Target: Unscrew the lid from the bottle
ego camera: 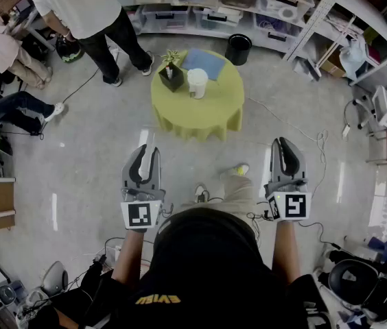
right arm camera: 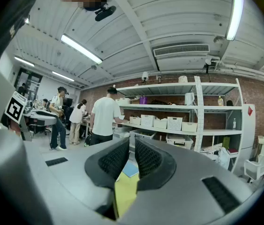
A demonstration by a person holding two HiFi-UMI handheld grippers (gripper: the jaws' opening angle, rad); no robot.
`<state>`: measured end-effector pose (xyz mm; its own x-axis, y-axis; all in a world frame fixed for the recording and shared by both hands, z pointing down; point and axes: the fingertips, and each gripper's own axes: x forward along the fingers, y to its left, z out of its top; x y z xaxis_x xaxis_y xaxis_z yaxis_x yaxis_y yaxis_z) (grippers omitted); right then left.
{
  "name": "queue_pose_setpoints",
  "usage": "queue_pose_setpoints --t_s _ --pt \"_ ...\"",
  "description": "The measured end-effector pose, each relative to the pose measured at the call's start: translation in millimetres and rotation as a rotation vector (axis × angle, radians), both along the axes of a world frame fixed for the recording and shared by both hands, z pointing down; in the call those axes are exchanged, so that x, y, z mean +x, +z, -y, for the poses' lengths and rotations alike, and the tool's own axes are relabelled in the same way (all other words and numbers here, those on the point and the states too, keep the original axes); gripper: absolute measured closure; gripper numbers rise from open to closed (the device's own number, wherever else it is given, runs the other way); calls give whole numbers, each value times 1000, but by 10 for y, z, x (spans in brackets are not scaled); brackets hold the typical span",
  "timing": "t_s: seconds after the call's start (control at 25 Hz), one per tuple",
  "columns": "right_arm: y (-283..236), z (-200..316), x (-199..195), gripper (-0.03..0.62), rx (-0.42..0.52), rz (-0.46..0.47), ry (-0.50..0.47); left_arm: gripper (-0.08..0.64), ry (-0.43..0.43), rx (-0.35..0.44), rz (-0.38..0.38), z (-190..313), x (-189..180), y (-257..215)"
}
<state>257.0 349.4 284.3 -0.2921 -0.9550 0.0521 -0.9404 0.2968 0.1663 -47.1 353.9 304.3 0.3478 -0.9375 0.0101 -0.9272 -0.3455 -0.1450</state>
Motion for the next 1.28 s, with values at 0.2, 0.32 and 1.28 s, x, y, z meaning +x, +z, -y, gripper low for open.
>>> queue_pose_setpoints --t_s 0.2,0.32,1.28 --pt "-25 -18 -192 571 8 -22 -24 469 -14 2 26 -7 -149 -6" --pt "-42 -30 -234 550 15 -22 -27 469 7 10 68 -27 -150 46" --pt "-6 -283 -450 21 28 -63 -93 468 78 22 17 -160 31 75"
